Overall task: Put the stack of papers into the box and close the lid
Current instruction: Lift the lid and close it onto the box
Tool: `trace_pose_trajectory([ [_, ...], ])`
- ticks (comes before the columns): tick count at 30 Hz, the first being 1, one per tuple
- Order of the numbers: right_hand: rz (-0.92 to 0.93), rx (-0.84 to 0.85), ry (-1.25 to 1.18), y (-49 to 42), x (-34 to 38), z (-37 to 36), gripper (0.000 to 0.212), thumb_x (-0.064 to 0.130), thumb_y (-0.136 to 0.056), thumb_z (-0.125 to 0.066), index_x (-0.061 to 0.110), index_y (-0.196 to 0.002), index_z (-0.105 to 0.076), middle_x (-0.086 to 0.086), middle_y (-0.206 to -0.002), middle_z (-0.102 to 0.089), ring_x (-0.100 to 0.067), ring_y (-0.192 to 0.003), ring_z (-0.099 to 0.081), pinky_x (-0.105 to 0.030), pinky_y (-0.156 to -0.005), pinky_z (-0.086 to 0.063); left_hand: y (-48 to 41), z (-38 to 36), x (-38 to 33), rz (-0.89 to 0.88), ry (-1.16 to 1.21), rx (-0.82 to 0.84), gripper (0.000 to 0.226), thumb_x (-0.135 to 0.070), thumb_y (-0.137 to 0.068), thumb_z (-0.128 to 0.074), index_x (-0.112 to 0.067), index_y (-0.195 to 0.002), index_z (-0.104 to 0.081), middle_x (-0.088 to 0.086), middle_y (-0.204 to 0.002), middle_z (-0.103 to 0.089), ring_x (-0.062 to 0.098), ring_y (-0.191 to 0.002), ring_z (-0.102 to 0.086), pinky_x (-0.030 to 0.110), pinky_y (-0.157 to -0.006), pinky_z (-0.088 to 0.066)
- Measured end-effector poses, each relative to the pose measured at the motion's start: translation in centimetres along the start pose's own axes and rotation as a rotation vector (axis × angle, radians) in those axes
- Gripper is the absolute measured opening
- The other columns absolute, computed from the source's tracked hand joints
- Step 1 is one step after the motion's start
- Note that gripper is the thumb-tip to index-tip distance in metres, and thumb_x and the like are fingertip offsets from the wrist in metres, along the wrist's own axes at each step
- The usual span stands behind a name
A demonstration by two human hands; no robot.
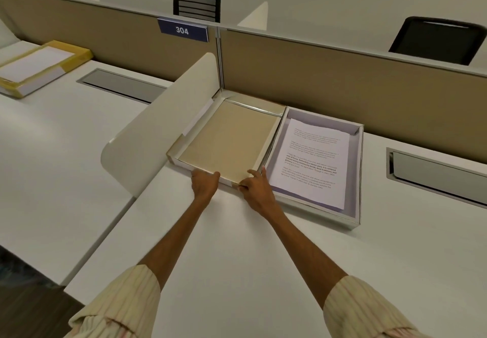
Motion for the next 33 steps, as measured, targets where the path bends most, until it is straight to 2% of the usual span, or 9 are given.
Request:
trace_pose_trajectory([
  [2, -0.008, 0.008, -0.059, 0.5, 0.2, 0.8, 0.027, 0.017, -0.094, -0.055, 0.007, -0.112, -0.072, -0.02, -0.135, -0.058, -0.026, -0.143, -0.03, -0.037, -0.122, -0.001, 0.0, -0.2, -0.3, 0.016, 0.109, 0.034, 0.054, -0.017, -0.075, -0.068, 0.009, -0.116, -0.047, 0.025, -0.116, -0.061, 0.039, -0.104, -0.061, 0.035, -0.073, -0.045],
  [6, -0.009, 0.046, -0.067, 1.0, 0.0, 1.2, 0.027, 0.016, -0.094, -0.056, 0.007, -0.115, -0.07, -0.021, -0.142, -0.05, -0.031, -0.145, -0.026, -0.039, -0.121, -0.01, 0.4, -0.4, -1.5, -0.04, 0.277, 0.003, 0.055, -0.005, -0.072, -0.069, -0.004, -0.111, -0.031, 0.02, -0.115, -0.056, 0.032, -0.1, -0.06, 0.033, -0.077, -0.05],
  [11, -0.037, 0.085, -0.114, 0.6, -0.2, 0.9, 0.03, 0.013, -0.09, -0.059, 0.009, -0.119, -0.067, -0.01, -0.124, -0.067, -0.023, -0.127, -0.052, -0.039, -0.123, -0.006, 1.5, -0.6, -2.1, -0.089, 0.331, 0.002, 0.052, 0.0, -0.074, -0.07, -0.011, -0.1, -0.027, 0.012, -0.096, -0.048, 0.022, -0.081, -0.05, 0.026, -0.065, -0.047],
  [14, -0.077, 0.104, -0.185, 0.7, -0.1, 1.4, 0.045, 0.03, -0.091, -0.059, 0.013, -0.132, -0.054, -0.006, -0.136, -0.058, -0.022, -0.132, -0.047, -0.033, -0.12, -0.007, 2.0, -0.1, -2.6, -0.167, 0.333, -0.043, 0.054, -0.001, -0.07, -0.072, -0.013, -0.1, -0.028, 0.015, -0.101, -0.052, 0.025, -0.085, -0.054, 0.029, -0.07, -0.053],
  [16, -0.086, 0.116, -0.237, 0.8, 0.2, 1.9, 0.055, 0.038, -0.09, -0.059, 0.015, -0.138, -0.045, -0.006, -0.143, -0.051, -0.024, -0.134, -0.044, -0.038, -0.118, -0.021, 2.5, 0.4, -3.3, -0.223, 0.323, -0.076, 0.059, -0.001, -0.067, -0.073, -0.014, -0.103, -0.029, 0.019, -0.108, -0.054, 0.027, -0.089, -0.058, 0.036, -0.078, -0.057],
  [19, -0.121, 0.038, -0.388, 0.4, 0.5, 4.1, 0.059, 0.028, -0.09, -0.059, 0.015, -0.142, -0.035, -0.011, -0.148, -0.045, -0.03, -0.135, -0.044, -0.044, -0.11, -0.037, 4.0, 0.8, -5.1, -0.364, 0.306, -0.11, 0.065, 0.002, -0.065, -0.074, -0.016, -0.106, -0.026, 0.017, -0.112, -0.049, 0.026, -0.089, -0.057, 0.039, -0.08, -0.059],
  [24, -0.183, -0.118, -0.584, -0.8, 2.6, 9.1, 0.071, 0.042, -0.093, -0.055, 0.023, -0.151, -0.019, -0.004, -0.159, -0.027, -0.027, -0.139, -0.04, -0.048, -0.11, -0.035, 7.2, 0.8, -8.3, -0.532, 0.205, -0.126, 0.075, 0.003, -0.064, -0.078, -0.003, -0.112, -0.021, 0.003, -0.111, -0.033, 0.024, -0.088, -0.053, 0.026, -0.075, -0.055],
  [30, -0.217, -0.246, -0.89, -1.6, 3.7, 13.6, 0.076, 0.066, -0.087, -0.037, 0.027, -0.15, -0.02, -0.005, -0.158, -0.028, -0.028, -0.14, -0.038, -0.054, -0.114, -0.032, 10.1, -1.3, -10.0, -0.664, 0.062, -0.028, 0.089, -0.01, -0.063, -0.084, -0.01, -0.126, -0.022, 0.008, -0.117, -0.05, 0.028, -0.094, -0.062, 0.026, -0.079, -0.055],
  [33, -0.2, -0.326, -1.032, -0.9, 3.7, 16.3, 0.056, 0.046, -0.099, -0.033, 0.02, -0.149, -0.025, -0.008, -0.15, -0.04, -0.024, -0.129, -0.049, -0.05, -0.111, -0.039, 11.1, -2.5, -10.2, -0.686, 0.018, 0.019, 0.092, -0.022, -0.064, -0.086, -0.012, -0.134, -0.027, 0.013, -0.128, -0.056, 0.027, -0.105, -0.062, 0.036, -0.089, -0.056],
])
Point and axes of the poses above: each hand's wrist, its own y-axis away from the middle knuckle, its own z-axis out of the back of the hand, x = y × z, the point moved 8 cm from there along -y, towards the middle knuckle
